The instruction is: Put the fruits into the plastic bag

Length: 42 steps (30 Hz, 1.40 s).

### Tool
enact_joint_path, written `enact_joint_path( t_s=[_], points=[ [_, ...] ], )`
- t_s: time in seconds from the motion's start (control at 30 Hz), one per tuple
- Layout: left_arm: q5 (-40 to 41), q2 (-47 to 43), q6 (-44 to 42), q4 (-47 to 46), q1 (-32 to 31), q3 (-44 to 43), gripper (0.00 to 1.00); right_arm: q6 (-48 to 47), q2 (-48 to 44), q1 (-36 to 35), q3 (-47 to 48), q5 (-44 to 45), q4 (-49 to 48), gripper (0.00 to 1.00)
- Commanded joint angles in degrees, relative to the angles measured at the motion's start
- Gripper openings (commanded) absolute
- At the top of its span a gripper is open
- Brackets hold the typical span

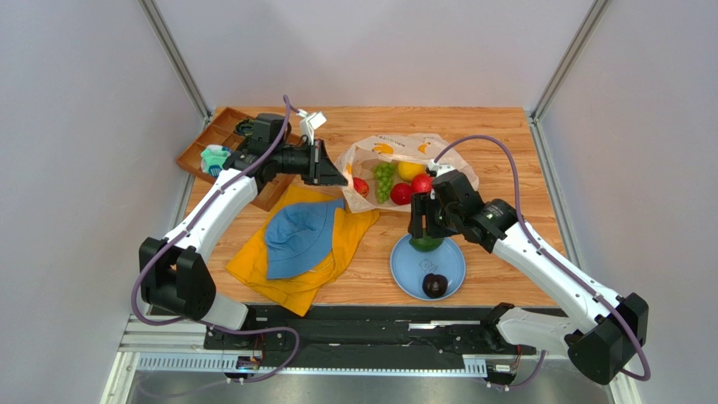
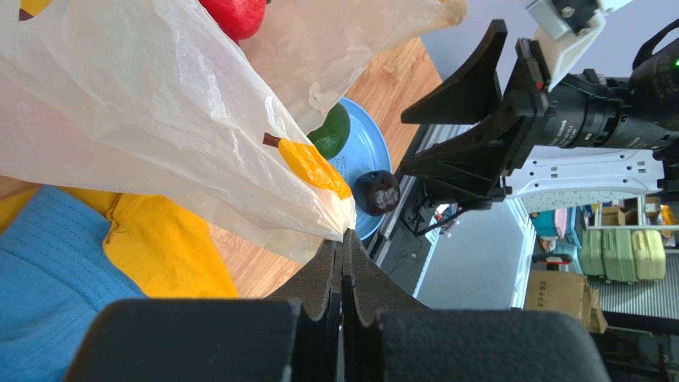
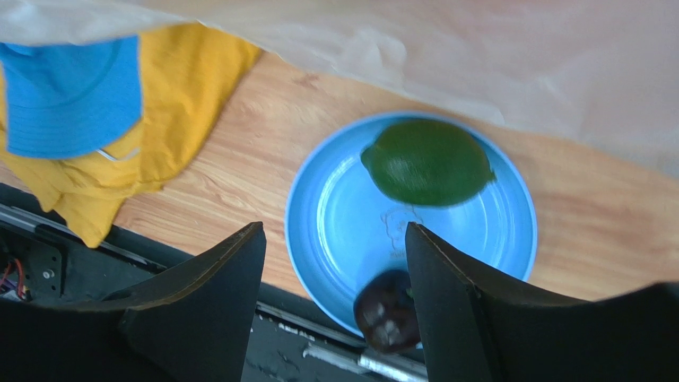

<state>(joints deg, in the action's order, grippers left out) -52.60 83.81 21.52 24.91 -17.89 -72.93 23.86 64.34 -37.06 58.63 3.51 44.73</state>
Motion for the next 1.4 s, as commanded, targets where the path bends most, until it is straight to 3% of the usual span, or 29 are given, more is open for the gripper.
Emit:
enact_joint_path(
  t_s=[0.0, 0.3, 0.83, 1.37],
  points=[
    [-0.1, 0.4, -1.0, -0.6, 0.3, -2.2, 0.0, 5.8, -0.8, 0.1, -1.3, 2.6, 11.0, 0.69],
    [-0.7, -0.1, -0.5, -1.3, 0.3, -2.0, 0.0, 12.0, -2.1, 0.2, -6.9, 5.5, 13.9, 0.7],
    [-1.0, -0.2, -0.1, -1.8, 0.3, -2.0, 0.0, 17.6, -1.2, 0.1, -16.9, -2.4, 4.6, 0.76],
    [-1.0, 0.1, 0.0, -1.9, 0.3, -1.8, 0.0, 19.9, 1.0, 0.1, -20.9, -2.7, 1.1, 0.79]
  ],
)
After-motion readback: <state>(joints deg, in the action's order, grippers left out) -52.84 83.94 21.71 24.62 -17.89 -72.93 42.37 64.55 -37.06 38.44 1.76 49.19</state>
